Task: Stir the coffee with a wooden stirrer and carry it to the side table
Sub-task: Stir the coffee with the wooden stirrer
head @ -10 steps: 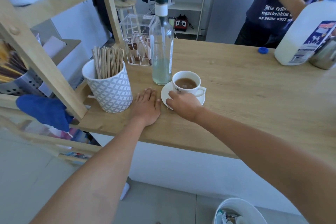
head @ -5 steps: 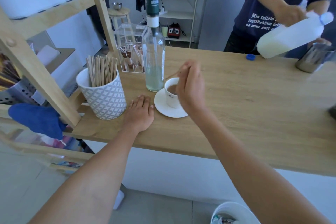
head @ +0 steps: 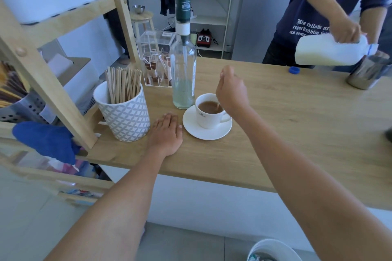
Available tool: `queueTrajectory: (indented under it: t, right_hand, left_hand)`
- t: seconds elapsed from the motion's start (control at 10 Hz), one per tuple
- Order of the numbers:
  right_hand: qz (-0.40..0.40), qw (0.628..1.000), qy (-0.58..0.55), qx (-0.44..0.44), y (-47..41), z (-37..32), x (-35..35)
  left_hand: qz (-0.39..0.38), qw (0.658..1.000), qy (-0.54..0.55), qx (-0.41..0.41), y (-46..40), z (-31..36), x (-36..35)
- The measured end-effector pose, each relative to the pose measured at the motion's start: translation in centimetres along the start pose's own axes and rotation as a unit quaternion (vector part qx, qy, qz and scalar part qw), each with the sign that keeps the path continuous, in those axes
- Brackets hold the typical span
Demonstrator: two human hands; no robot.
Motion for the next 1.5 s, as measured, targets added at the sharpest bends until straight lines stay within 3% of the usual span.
queueTrajectory:
  t: [0.2, 0.4, 0.6, 0.8, 1.0, 1.2, 1.4, 1.5]
  right_hand:
    - [-0.023, 0.997, -0.076, 0.014, -0.2, -0.9, -1.2]
    - [-0.012, 0.999, -0.014, 0.028, -0.2, -0.1, -0.4]
    - [-0.03, 0.994, -0.099, 0.037, -0.1, -1.2, -1.2]
    - [0.014, 0.999, 0.013, 0.044, -0.2, -0.7, -0.6]
    - [-0.016, 0.997, -0.055, 0.057, -0.4, -1.9, -1.4]
    - [0.004, 0.999, 0.016, 0.045, -0.6, -0.5, -0.4]
    - [-0.023, 0.996, -0.068, 0.061, -0.5, -1.7, -1.4]
    - [-0.024, 0.998, -0.028, 0.056, -0.7, -1.1, -1.1]
  left_hand:
    - [0.0, 1.0, 0.0, -0.003, 0.1, 0.0, 0.0]
    - [0.003, 1.0, 0.0, -0.002, -0.1, -0.1, -0.1]
    - [-0.001, 1.0, 0.001, -0.004, 0.0, 0.1, 0.0]
    - [0.001, 1.0, 0.007, -0.003, 0.0, 0.1, -0.1]
    - [0.006, 1.0, -0.003, 0.0, -0.1, 0.1, 0.0]
    - [0.007, 1.0, -0.006, 0.002, 0.0, 0.1, 0.0]
    - [0.008, 1.0, -0.007, 0.001, 0.0, 0.1, -0.1]
    - [0.008, 1.0, -0.007, 0.002, -0.1, 0.1, -0.1]
Point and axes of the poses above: each hand's wrist, its own y-axis away from the middle knuckle, its own x-axis out of the back of the hand, z = x × y, the point moved 5 cm from there along -y, towards the middle knuckle, and after that the axes turned 5 degrees about -y, right-handed, at the moved point
